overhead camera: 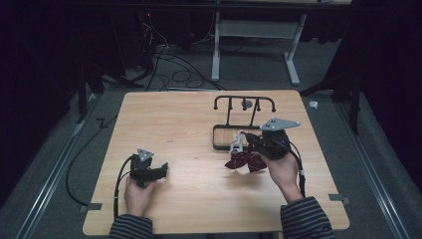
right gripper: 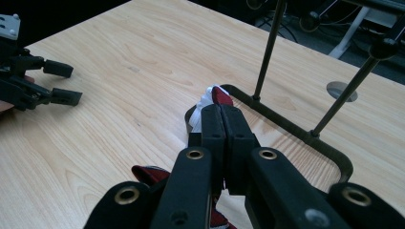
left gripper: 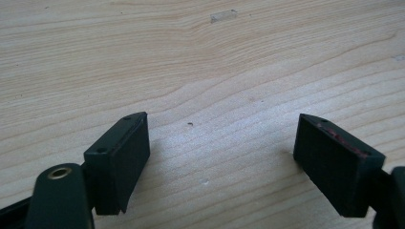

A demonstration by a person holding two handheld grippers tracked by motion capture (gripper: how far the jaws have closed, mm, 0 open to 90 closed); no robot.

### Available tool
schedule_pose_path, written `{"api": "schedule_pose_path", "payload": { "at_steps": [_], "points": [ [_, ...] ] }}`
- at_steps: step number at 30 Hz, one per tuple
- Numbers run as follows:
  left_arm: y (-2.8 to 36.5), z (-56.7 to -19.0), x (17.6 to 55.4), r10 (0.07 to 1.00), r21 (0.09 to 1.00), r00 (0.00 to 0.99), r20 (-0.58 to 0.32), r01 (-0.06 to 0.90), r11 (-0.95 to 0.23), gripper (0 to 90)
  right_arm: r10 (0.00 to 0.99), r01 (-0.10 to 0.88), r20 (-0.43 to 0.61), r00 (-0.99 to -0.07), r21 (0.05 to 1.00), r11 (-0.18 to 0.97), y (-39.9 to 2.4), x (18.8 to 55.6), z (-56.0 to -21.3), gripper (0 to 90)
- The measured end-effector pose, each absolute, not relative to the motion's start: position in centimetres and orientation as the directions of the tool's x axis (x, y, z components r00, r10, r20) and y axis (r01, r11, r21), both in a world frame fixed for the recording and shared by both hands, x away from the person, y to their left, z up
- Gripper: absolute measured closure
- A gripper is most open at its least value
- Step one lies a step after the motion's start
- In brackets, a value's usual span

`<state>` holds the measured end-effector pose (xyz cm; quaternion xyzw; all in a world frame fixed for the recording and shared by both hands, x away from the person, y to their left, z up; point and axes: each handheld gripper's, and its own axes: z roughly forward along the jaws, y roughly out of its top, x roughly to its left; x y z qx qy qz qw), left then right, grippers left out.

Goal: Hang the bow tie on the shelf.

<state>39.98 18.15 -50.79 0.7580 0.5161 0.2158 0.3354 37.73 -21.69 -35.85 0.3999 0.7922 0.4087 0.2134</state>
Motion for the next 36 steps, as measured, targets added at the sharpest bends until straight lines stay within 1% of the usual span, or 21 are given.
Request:
{"api": "schedule_pose_path", "payload": {
  "at_steps": [10, 18, 28, 36],
  "points": [
    [18.2, -50.8, 40.0, 0.927, 0.731, 0.374, -0.019, 0.637, -0.242, 20.3, 0.810, 0.446, -0.026, -0.586, 0.824, 0.349, -21.8, 38.4, -34.3, 90.0],
    [18.2, -50.8, 40.0, 0.927, 0.731, 0.374, -0.019, 0.637, -0.242, 20.3, 0.810, 0.441, -0.032, -0.585, 0.826, 0.351, -21.9, 38.8, -33.9, 90.0],
    [18.2, -50.8, 40.0, 0.927, 0.731, 0.374, -0.018, 0.637, -0.242, 20.3, 0.802, 0.424, -0.062, -0.594, 0.823, 0.377, -21.6, 39.7, -32.7, 90.0],
    [18.2, -50.8, 40.0, 0.927, 0.731, 0.374, -0.018, 0.637, -0.243, 20.3, 0.808, 0.425, -0.050, -0.587, 0.830, 0.360, -21.8, 40.6, -32.1, 90.0]
  ]
}}
